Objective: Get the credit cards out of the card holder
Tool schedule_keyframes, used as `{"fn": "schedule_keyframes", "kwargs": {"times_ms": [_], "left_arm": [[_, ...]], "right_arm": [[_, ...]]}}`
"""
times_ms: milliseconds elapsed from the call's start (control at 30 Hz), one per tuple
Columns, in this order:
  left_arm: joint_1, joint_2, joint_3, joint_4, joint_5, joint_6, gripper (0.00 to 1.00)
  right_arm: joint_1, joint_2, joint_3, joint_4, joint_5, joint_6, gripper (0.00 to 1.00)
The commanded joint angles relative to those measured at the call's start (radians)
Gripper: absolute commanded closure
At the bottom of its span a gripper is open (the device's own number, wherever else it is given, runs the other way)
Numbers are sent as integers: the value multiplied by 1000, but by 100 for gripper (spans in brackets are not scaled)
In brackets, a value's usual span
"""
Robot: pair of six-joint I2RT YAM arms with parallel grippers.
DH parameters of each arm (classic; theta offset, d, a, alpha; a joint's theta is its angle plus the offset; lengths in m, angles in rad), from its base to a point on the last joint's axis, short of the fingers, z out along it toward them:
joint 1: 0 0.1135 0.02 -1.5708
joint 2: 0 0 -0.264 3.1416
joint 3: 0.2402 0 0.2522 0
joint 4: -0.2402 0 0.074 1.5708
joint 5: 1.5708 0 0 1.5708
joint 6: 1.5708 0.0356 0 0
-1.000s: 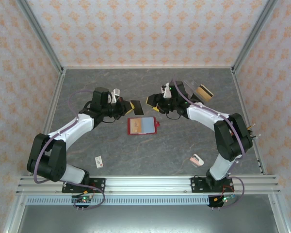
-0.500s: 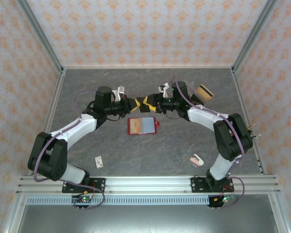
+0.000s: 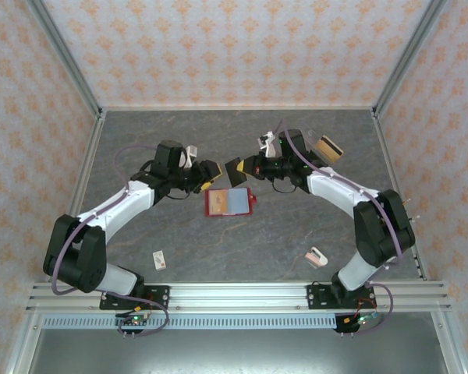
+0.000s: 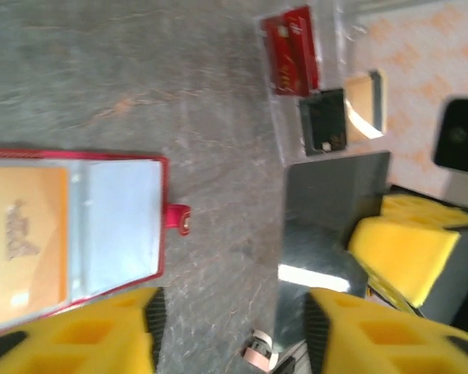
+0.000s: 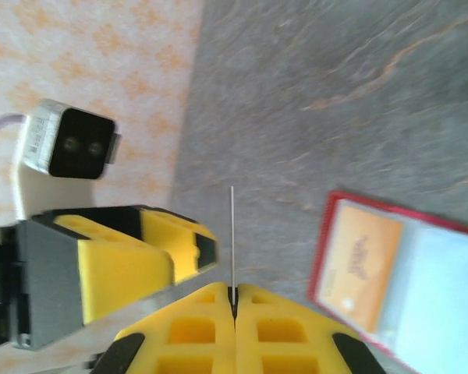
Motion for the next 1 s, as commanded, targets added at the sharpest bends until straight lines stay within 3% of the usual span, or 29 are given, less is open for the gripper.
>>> {"fn": "schedule_keyframes", "kwargs": {"times_ms": [0,200,433,600,967], "left_arm": [[5,-15,63,-246,-124,117,34],[47,-1,101,-390,-208,229,18],[115,-16,155,-528,-278,358,0],[127,-7,184,-564,-274,402,0],[128,37,158,-512,-166,375,0]], "right_arm": [[-6,-83,54,-203,241,-335,100],[-32,-135,100,-347,591,-721,100],[-203,-56,249,-616,542,-1101,100],[-291,33,369,-777,565,-1287,100],[-384,140,443,-816,628,-1432,100]]}}
